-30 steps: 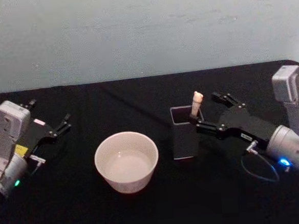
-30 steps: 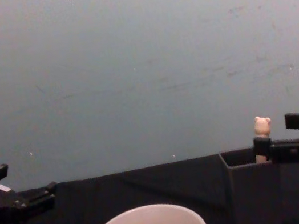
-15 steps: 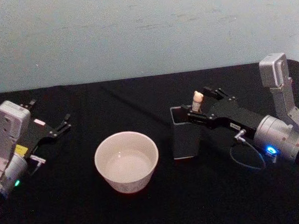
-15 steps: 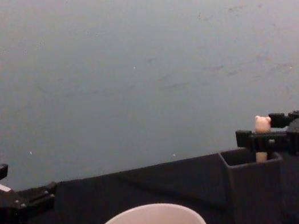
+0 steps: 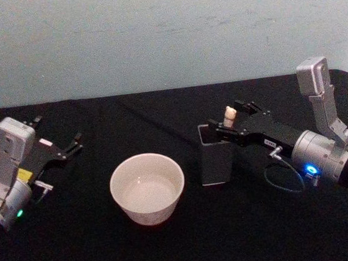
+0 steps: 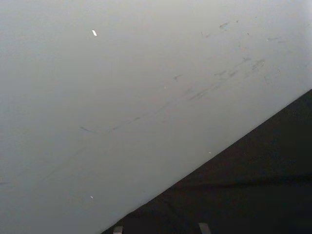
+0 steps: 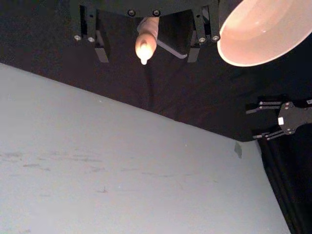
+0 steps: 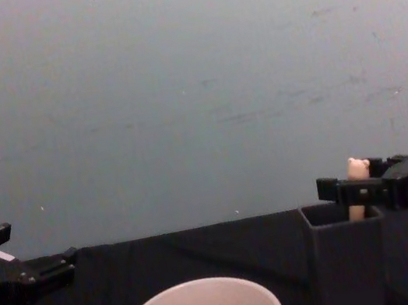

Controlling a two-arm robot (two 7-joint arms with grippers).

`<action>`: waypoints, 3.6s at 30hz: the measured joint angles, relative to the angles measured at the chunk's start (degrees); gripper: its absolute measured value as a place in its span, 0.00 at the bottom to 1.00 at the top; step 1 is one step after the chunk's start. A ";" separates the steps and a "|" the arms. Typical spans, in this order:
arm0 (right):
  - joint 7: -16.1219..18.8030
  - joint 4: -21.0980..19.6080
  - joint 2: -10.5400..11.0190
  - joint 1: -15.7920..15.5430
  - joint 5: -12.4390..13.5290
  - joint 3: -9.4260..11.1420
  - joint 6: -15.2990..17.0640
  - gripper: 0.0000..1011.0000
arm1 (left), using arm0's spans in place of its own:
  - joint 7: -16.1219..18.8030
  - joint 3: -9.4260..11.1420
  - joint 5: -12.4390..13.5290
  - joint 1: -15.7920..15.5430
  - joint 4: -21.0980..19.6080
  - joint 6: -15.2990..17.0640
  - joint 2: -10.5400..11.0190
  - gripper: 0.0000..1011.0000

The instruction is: Pick up the stirring spoon with one hand, stir inside the cup, then place it back in its original position.

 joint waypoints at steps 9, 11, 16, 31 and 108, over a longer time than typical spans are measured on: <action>-0.16 0.30 -0.06 0.09 0.32 -0.01 0.66 0.99 | 0.00 0.00 0.00 0.00 0.00 0.00 0.00 0.99; -0.24 0.29 -0.07 0.07 0.40 0.01 0.73 0.99 | 0.00 0.00 0.00 0.00 0.00 0.00 0.00 0.99; -0.28 0.28 -0.06 0.05 0.42 0.02 0.74 0.99 | 0.00 0.00 0.00 0.00 0.00 0.00 0.00 0.99; -0.30 0.21 -0.02 -0.01 0.40 0.01 0.68 0.94 | 0.00 0.00 0.00 0.00 0.00 0.00 0.00 0.99; -0.40 -4.95 2.31 0.14 6.95 1.61 4.26 0.21 | 0.00 0.00 0.00 0.00 0.00 0.00 0.00 0.99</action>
